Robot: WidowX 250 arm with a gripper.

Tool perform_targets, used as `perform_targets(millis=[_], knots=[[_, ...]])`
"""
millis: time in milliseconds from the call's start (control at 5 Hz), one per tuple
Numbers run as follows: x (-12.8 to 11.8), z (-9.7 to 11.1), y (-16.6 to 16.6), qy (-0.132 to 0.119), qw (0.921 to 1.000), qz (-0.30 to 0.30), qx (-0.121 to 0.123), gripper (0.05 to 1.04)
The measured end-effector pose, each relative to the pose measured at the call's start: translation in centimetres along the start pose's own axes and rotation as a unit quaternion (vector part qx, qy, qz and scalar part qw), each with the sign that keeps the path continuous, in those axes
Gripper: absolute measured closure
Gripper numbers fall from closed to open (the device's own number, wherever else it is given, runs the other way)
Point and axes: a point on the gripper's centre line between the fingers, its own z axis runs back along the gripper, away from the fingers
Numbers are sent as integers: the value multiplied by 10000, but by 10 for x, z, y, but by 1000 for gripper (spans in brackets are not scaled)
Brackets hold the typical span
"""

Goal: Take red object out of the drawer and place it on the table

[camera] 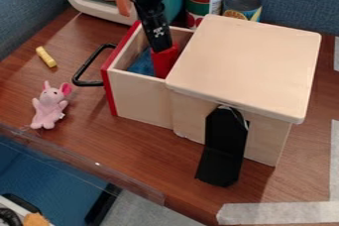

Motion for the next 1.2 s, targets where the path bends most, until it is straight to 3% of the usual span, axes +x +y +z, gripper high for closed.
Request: perform_targets(millis=[600, 800, 1000, 1200], knots=[[5, -19, -1, 93, 9999, 85, -48, 83], [6, -22, -2, 78, 9999, 151, -1, 140], [5, -24, -3, 76, 9997, 213, 15, 284], [4, -25, -4, 65, 9998, 191, 46, 284]])
